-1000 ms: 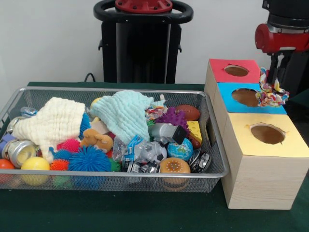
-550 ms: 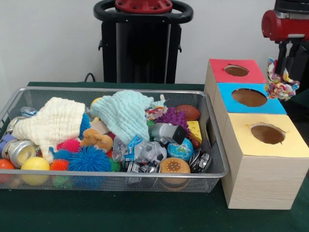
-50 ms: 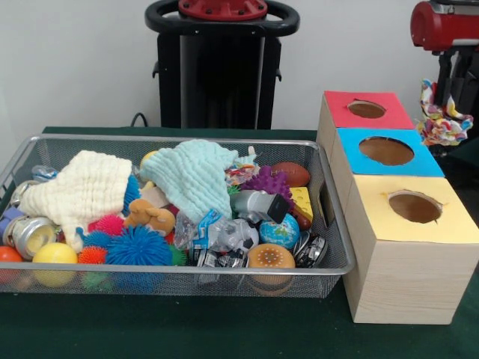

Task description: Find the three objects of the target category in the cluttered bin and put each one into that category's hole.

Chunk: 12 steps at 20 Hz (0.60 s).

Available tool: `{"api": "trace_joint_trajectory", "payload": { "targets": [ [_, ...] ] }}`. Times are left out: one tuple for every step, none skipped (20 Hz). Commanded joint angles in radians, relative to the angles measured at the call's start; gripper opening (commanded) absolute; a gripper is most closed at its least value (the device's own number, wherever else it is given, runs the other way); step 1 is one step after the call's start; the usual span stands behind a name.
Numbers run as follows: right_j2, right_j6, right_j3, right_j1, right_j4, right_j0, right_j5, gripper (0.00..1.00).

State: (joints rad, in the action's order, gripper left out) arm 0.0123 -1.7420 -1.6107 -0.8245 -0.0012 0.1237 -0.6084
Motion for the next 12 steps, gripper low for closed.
{"api": "trace_joint_trajectory", "payload": {
  "targets": [
    [-0.016,-0.171,-0.061,0.005,0.021,-0.037,0.057,0.0],
    [-0.016,-0.172,-0.066,0.004,0.021,-0.038,0.06,0.0],
    [-0.016,-0.17,-0.069,0.003,0.02,-0.041,0.063,0.0],
    [-0.015,-0.171,-0.072,0.001,0.02,-0.041,0.065,0.0],
    [-0.017,-0.169,-0.076,0.001,0.021,-0.046,0.067,0.0],
    [-0.019,-0.169,-0.083,-0.001,0.022,-0.048,0.073,0.0],
    [-0.022,-0.166,-0.082,0.001,0.023,-0.051,0.074,0.0],
    [-0.022,-0.166,-0.083,0.002,0.022,-0.052,0.075,0.0],
    [-0.022,-0.165,-0.084,0.002,0.022,-0.053,0.076,0.0],
    [-0.02,-0.167,-0.085,0.001,0.021,-0.052,0.077,0.0],
    [-0.021,-0.166,-0.088,0.002,0.021,-0.054,0.08,0.0],
    [-0.021,-0.166,-0.089,0.002,0.02,-0.054,0.082,0.0]
  ]
}}
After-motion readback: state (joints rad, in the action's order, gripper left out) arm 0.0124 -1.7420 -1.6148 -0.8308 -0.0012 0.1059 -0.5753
